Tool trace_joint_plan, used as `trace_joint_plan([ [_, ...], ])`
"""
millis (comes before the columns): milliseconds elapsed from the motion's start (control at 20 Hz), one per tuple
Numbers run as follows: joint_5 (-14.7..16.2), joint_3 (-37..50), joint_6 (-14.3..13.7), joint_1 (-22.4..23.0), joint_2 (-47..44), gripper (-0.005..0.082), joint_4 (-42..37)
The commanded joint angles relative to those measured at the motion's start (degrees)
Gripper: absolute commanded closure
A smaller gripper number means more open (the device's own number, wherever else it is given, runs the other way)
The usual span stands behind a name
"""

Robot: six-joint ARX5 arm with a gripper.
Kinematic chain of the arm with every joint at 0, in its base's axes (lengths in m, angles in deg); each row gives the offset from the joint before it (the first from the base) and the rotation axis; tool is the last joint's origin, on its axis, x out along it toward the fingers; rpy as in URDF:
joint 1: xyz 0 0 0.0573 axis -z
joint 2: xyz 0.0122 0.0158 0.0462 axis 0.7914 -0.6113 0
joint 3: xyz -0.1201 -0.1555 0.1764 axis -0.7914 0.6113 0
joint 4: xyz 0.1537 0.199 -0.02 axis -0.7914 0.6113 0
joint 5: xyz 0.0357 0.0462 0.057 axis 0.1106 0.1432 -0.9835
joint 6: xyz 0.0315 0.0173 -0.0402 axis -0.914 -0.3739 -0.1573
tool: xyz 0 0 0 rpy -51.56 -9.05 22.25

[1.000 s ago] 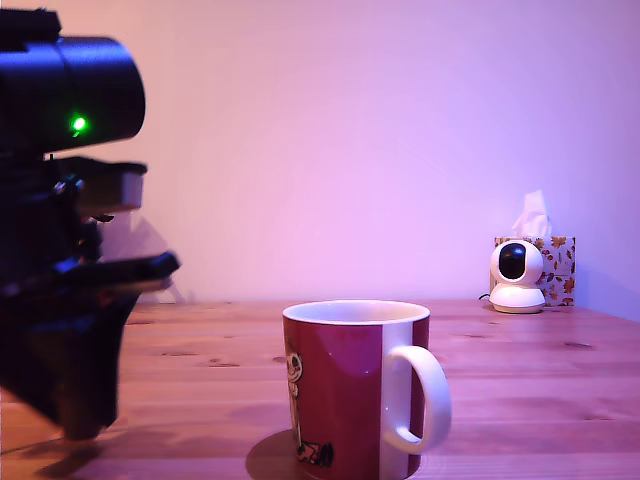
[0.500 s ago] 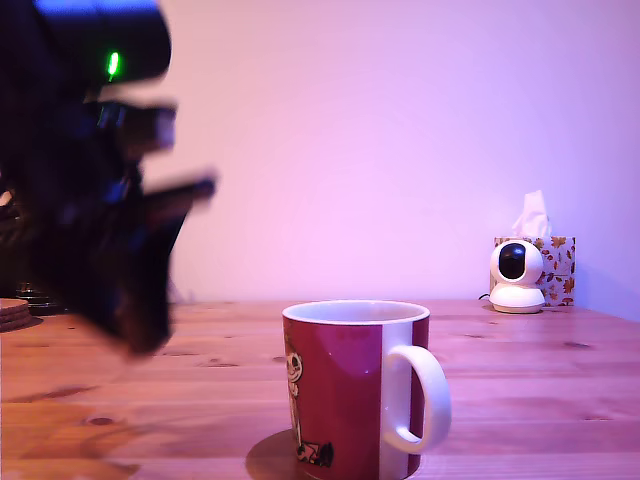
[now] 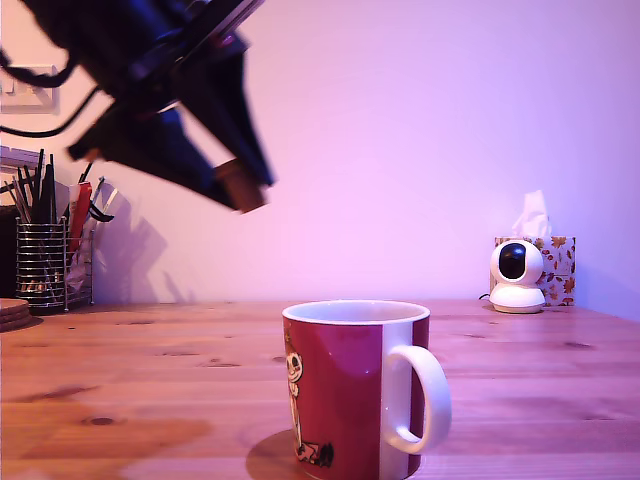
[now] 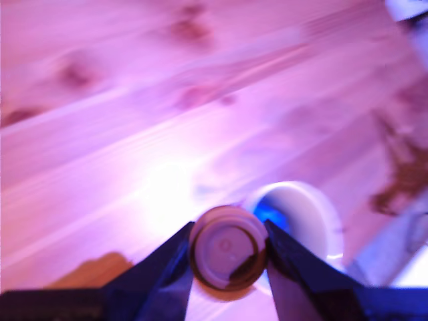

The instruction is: Pick up the coffee capsules on the table and drop them inside the coffee cup

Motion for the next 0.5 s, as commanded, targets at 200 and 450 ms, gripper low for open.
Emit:
trace_joint_plan([
  [200, 0.4, 0.1, 1.4, 4.8, -1.3, 0.056, -4.3],
  [450, 0.4, 0.0, 1.7, 7.5, -5.0, 0.056, -6.4],
])
